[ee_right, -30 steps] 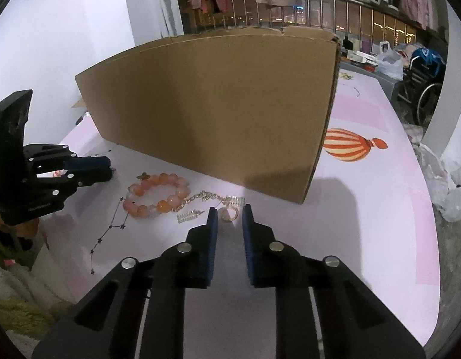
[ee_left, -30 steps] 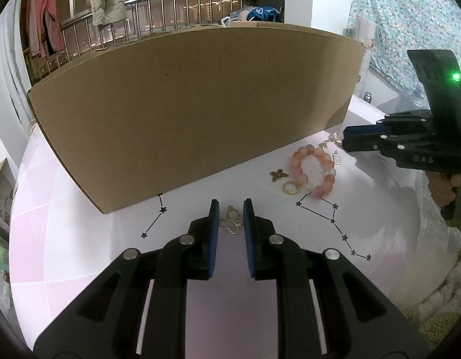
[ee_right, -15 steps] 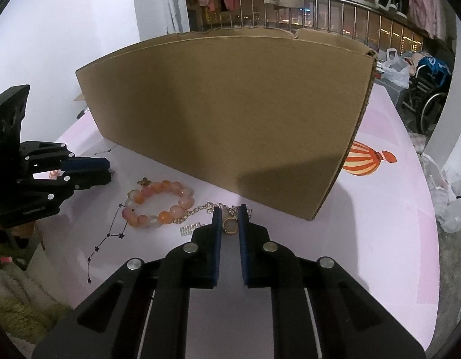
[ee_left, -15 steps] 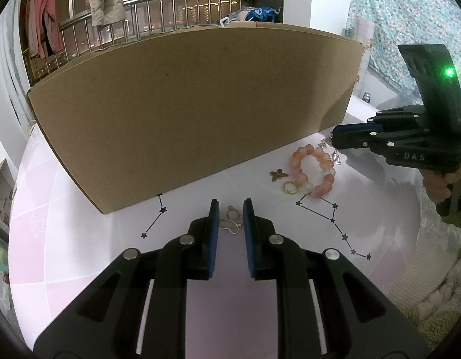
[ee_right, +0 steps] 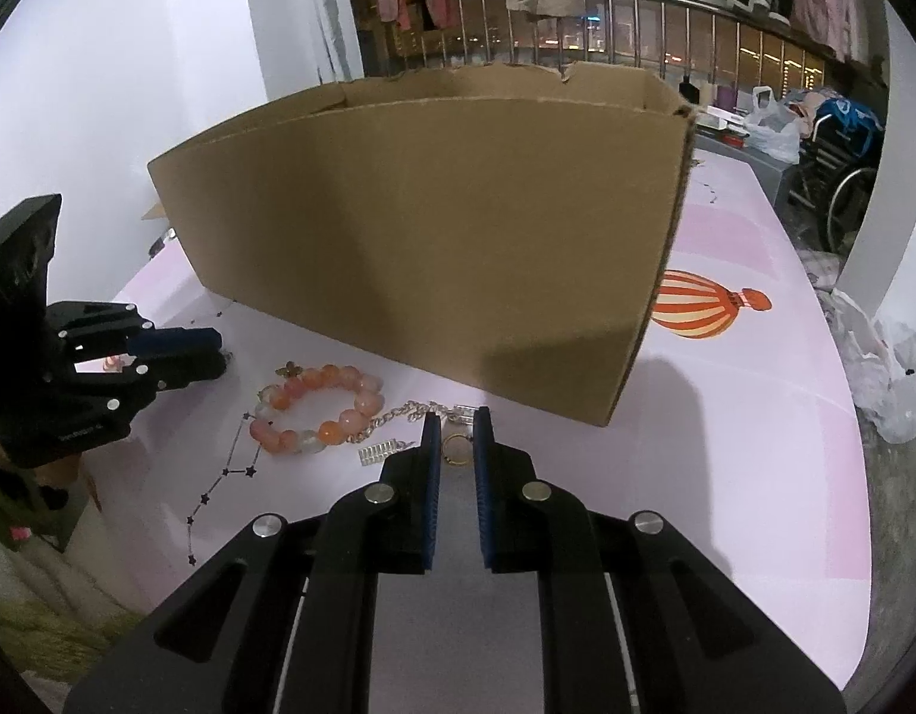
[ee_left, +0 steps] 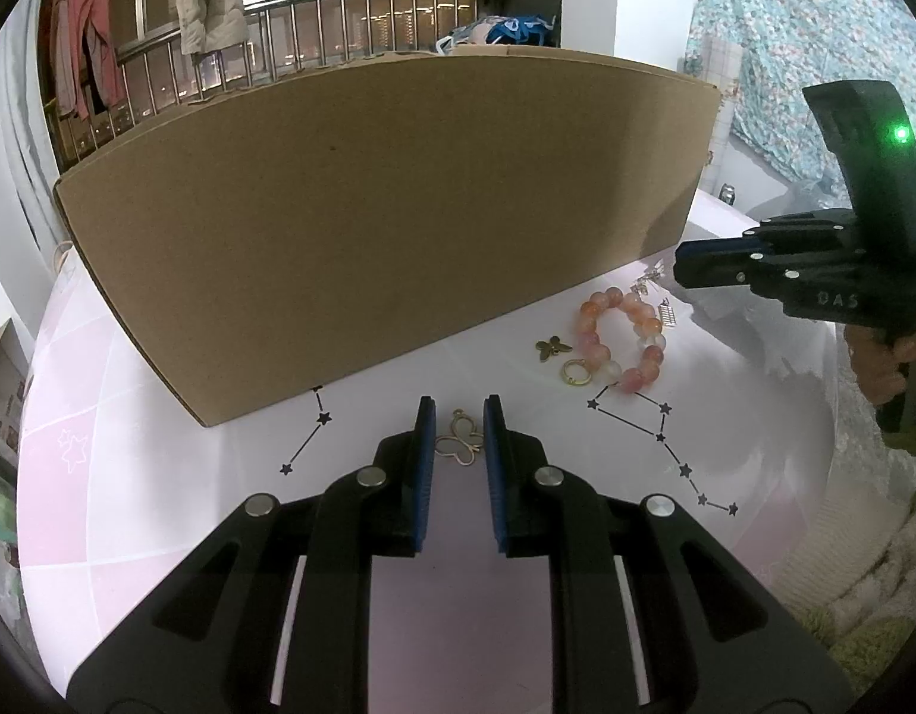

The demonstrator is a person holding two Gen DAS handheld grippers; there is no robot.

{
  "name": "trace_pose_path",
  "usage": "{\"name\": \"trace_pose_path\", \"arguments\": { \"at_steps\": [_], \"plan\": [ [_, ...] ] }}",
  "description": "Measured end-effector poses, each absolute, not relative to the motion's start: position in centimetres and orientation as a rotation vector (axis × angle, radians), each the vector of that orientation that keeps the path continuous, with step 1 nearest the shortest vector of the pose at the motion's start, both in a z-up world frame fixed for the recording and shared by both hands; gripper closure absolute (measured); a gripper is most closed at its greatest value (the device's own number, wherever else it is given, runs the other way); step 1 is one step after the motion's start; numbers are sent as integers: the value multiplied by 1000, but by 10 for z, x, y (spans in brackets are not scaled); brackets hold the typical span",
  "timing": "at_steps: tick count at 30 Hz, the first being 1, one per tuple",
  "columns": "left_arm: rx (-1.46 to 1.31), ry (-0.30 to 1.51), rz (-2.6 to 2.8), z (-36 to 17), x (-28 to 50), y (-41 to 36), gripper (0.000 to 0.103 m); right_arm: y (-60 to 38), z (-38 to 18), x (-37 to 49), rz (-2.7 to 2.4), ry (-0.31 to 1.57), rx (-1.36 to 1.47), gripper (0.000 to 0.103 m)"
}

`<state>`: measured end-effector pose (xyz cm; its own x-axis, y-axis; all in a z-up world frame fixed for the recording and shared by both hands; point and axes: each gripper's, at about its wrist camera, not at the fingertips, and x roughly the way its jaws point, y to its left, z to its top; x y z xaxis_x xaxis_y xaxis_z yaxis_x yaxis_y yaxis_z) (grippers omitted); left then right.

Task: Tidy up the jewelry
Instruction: 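Align the left gripper over the gold butterfly charm while the right gripper aligns over the gold ring, then close the left gripper on the butterfly charm while the right gripper closes on the gold ring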

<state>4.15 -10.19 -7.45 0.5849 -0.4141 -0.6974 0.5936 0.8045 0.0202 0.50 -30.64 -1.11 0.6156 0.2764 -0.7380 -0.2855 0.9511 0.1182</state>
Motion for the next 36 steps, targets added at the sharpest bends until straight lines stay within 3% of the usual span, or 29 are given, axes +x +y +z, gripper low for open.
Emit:
{"name": "trace_pose_path", "arguments": {
  "at_steps": [14,16,18,24,26,29,36],
  "plan": [
    [270,740,-601,-75,41,-102,88,-307,-6,2,308,830,18,92],
    [269,739,-603,-75,41,-102,90,-309,-5,2,307,829,20,92],
    [270,740,-605,-75,41,-102,98,-310,-5,2,306,826,19,92],
    [271,752,-609,-74,39,-103,98,-311,-5,2,307,825,21,92],
    [261,755,-610,-73,38,-102,94,-310,-5,2,306,825,21,92],
    [266,760,-597,-74,36,-103,78,-310,-5,2,306,827,23,92],
    [235,790,-555,-77,40,-105,77,-311,-5,4,306,828,27,92]
  ]
}}
